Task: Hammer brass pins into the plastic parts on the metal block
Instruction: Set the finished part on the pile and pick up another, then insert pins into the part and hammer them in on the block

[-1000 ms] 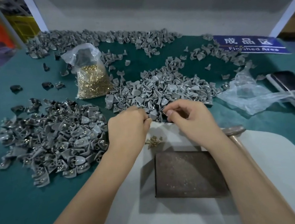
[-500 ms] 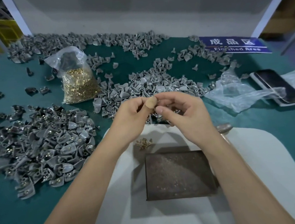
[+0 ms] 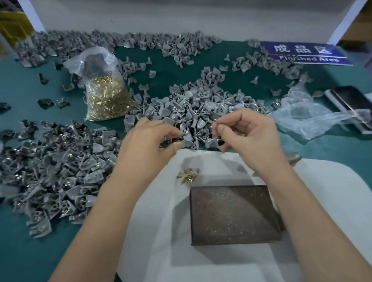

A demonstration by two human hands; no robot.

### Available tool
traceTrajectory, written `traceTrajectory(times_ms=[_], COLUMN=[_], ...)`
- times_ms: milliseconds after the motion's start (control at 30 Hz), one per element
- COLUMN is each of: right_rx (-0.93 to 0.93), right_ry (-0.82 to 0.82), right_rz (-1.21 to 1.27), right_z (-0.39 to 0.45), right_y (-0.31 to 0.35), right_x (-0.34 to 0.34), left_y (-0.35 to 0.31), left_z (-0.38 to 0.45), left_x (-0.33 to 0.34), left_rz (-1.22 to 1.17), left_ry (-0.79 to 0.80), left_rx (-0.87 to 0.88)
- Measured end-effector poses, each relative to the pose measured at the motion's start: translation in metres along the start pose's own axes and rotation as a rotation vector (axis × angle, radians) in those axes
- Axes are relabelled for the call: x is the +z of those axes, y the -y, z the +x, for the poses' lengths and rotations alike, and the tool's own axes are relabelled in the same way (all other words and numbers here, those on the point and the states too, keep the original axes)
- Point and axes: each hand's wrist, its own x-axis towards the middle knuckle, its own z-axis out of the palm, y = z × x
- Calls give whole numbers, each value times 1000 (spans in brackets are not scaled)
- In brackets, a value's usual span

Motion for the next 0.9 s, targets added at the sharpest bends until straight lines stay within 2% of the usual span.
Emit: traceTrajectory(times_ms=[200,433,567,700,800,900], right_rx=[1,8,23,24,10,20], right_ry=[21,2,-9,-25,-15,53], right_rz=[-22,-81,-103,-124,-122,-29], right_z=[1,1,1,2,2,1], right_y=[-4,-4,-2,-2,0,8], right_x=[3,3,0,-3,-2,-2], left_y=[-7,-9,-9,-18,-30,-35], left_z=[1,2,1,0,-1,-1], left_x=[6,12,15,20,22,24], left_rz=[28,-27,-64,-335,-643,-784], left_ry=[-22,26,-22,-82,-126,-101], left_rx=[33,43,102,132,53,23])
